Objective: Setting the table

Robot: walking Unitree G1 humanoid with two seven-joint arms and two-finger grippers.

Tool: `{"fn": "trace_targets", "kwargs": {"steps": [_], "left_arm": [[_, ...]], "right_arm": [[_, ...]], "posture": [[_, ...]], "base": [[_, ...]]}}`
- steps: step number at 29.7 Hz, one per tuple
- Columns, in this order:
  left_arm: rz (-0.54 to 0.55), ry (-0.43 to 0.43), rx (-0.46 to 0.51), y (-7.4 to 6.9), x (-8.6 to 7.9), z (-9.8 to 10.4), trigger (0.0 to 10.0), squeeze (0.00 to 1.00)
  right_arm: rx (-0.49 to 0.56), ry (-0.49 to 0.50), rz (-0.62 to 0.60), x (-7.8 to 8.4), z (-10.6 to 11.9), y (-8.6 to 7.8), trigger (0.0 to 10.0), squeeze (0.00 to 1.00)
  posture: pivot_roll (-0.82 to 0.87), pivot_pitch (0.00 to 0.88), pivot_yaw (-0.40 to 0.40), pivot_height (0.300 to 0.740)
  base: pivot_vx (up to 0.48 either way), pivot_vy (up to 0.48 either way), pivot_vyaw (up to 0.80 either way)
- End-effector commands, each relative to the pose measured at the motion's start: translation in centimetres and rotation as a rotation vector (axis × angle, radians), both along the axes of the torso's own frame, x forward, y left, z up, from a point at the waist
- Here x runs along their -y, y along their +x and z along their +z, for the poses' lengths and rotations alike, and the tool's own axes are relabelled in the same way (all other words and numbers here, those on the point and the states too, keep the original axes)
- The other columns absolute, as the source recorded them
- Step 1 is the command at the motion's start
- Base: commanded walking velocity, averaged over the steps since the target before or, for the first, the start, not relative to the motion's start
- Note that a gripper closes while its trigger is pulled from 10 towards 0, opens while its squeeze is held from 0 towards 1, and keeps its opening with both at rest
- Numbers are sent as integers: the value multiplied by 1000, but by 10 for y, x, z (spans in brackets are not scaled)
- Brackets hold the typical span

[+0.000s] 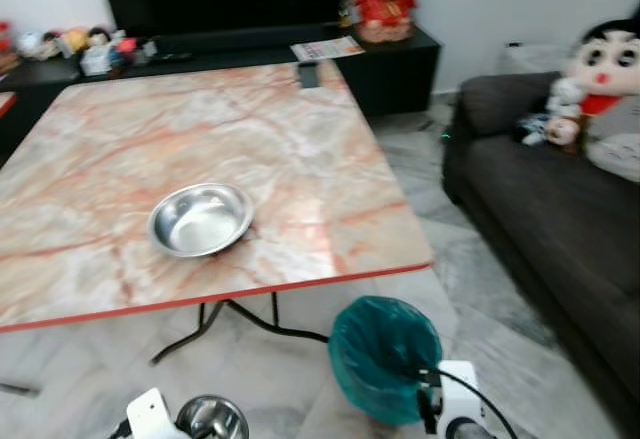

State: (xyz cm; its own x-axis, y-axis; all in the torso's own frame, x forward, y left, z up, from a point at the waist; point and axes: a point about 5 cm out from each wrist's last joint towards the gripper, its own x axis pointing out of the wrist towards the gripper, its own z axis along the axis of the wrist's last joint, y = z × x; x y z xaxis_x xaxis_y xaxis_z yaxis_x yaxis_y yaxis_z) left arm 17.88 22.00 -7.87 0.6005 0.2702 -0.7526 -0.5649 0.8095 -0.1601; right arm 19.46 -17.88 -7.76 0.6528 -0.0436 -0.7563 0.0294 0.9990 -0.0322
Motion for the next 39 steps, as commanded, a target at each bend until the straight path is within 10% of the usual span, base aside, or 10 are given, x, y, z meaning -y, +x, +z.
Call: {"fn": "trace_targets", "kwargs": {"steps": [1,13,17,22,27,31,33,39], "left_arm": [[1,19,58,10,0,6,10000,0],[170,205,333,16,-31,37,10000,0],[361,399,435,9,-56,67,10000,0],[442,664,579,8,-73,123,10000,0],[386,903,850,37,-74,209,10000,0],[279,797,990,66,-60,237,10000,0],[130,485,1123,97,-33,252,10000,0],[-91,105,1201,128,19,267,10000,0]], "right_arm": [[11,9,-21,4,3,4,10000,0],[4,9,14,4,3,6,10000,0],[7,12,32,2,4,8,10000,0],[4,11,49,2,4,9,10000,0],[6,16,59,-2,5,10,10000,0],[14,28,50,-3,6,11,10000,0],[17,30,44,-4,6,12,10000,0],[17,36,19,-4,5,11,10000,0]], "posture": [[19,23,28,723],[64,31,-4,723],[88,41,-20,723],[106,45,-28,723],[112,42,-32,723],[108,37,-25,723],[96,32,-14,723],[75,24,6,723]], "base": [[0,0,0],[0,0,0],[0,0,0],[0,0,0],[0,0,0],[0,0,0],[0,0,0],[0,0,0]]}}
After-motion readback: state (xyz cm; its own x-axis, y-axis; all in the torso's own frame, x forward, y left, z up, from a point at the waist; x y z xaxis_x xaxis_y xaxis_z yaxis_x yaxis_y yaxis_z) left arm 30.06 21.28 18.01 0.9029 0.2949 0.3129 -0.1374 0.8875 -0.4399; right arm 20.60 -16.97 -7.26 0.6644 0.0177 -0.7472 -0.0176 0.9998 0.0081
